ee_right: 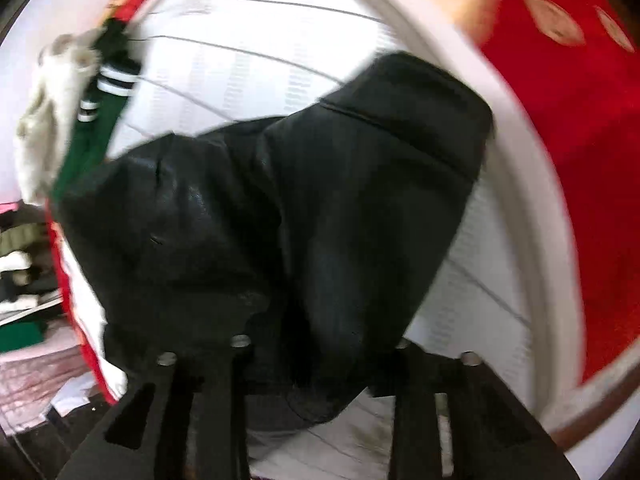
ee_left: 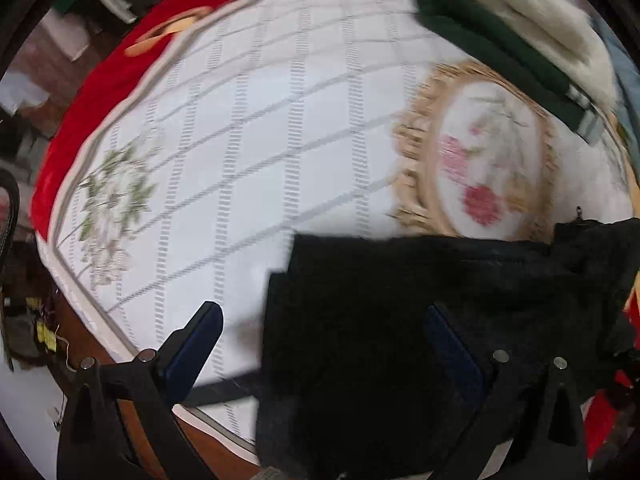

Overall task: Fold large clothes
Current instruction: 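Grasp the jacket hem with both grippers and fold it toward the collar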

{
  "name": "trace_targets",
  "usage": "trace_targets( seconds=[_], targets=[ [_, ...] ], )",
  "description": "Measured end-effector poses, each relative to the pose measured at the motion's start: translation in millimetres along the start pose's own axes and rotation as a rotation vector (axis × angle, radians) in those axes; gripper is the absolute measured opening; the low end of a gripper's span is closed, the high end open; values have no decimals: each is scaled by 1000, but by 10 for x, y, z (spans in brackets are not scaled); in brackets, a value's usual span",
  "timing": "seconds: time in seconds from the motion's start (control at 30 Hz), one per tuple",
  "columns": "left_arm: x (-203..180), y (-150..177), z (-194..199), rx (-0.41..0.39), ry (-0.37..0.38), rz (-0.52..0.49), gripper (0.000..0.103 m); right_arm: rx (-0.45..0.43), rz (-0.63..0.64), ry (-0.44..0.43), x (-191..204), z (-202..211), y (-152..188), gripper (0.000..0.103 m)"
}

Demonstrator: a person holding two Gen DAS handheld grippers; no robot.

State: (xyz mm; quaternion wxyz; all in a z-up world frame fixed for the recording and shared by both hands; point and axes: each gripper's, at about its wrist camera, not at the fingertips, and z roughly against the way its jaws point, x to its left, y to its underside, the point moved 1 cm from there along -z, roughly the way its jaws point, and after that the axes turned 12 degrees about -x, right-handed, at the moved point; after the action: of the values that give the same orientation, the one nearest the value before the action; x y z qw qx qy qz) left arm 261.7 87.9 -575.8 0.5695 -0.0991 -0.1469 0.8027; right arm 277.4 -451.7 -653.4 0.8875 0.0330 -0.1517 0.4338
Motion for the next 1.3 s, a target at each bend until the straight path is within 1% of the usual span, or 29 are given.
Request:
trace_targets(
  seconds=[0.03,0.1,0.17,0.23,0.27,0.3,0.37,0.4,0.47,0.53,0.57,0.6,0.63,0.7,0.77,0.8,0.83,0.9,0.93,0.97,1.03,1.07,1.1,1.13,1.17,1.2,1.23,1.27,1.3],
  targets=[
    [-92,-5,14,4,12,-14,103,22,18,4,-30,50,13,40],
    [-376,70,57,7,48,-44,103,45,90,29,-62,339,14,44],
    [-615,119,60,16,82,-47,103,3,168,99,-126,611,-16,45],
    [-920,80,-8,9,116,-39,103,-26,255,107,-20,841,-10,45],
    [-1027,52,-61,2,114,-42,103,-31,284,85,-65,893,-64,45],
    [-1140,-6,-173,0,104,-46,103,-28,317,46,164,896,-3,45],
    [-1258,-55,-335,4,69,-37,103,13,401,-49,500,770,-5,45],
    [-1274,-67,-498,47,63,-12,103,32,427,-106,699,688,-4,45],
    [-1187,-82,-659,83,85,57,103,58,473,-190,1080,525,13,45],
    [-1091,-64,-727,99,118,107,103,47,508,-239,1536,268,-31,44],
    [-1066,-60,-726,97,127,113,103,56,514,-229,1632,140,-49,44],
    [-1047,-56,-715,90,127,113,103,66,504,-195,1720,-67,-102,43],
    [-1027,-51,-697,82,123,111,103,76,493,-153,1752,-238,-165,37],
    [-968,-57,-661,69,104,112,103,109,471,-92,1756,-569,-285,34],
    [-918,-79,-652,67,88,119,103,128,473,-78,1703,-604,-368,34],
    [-874,-99,-632,66,81,132,103,148,476,-71,1802,-656,-391,34],
    [-762,-105,-571,64,78,141,103,172,481,-68,1812,-615,-408,34],
    [-633,-101,-438,49,70,162,103,200,519,-56,1855,-437,-413,34],
    [-558,-78,-337,35,60,171,103,189,562,-67,1896,-271,-392,34],
    [-487,-41,-235,23,52,178,103,178,602,-87,1987,-202,-381,34],
    [-395,47,-88,9,30,180,103,180,677,-142,2120,-42,-238,34],
    [-355,108,-19,4,22,181,103,193,687,-153,2139,-13,-175,34],
    [-329,186,26,4,15,182,103,230,689,-166,2217,-83,-102,34],
    [-314,249,46,7,7,181,103,273,684,-171,2177,-131,7,34],
    [-319,316,55,13,-4,177,103,313,686,-159,2135,-230,136,33],
    [-360,413,37,25,-16,170,103,341,696,-119,2109,-381,259,33],
    [-363,496,-7,48,-25,165,103,350,709,-63,2078,-547,360,31],
    [-361,545,-39,61,-27,166,103,335,722,-25,2022,-622,427,25],
    [-341,606,-71,63,-30,171,103,320,717,4,2001,-723,460,26]
  ],
)
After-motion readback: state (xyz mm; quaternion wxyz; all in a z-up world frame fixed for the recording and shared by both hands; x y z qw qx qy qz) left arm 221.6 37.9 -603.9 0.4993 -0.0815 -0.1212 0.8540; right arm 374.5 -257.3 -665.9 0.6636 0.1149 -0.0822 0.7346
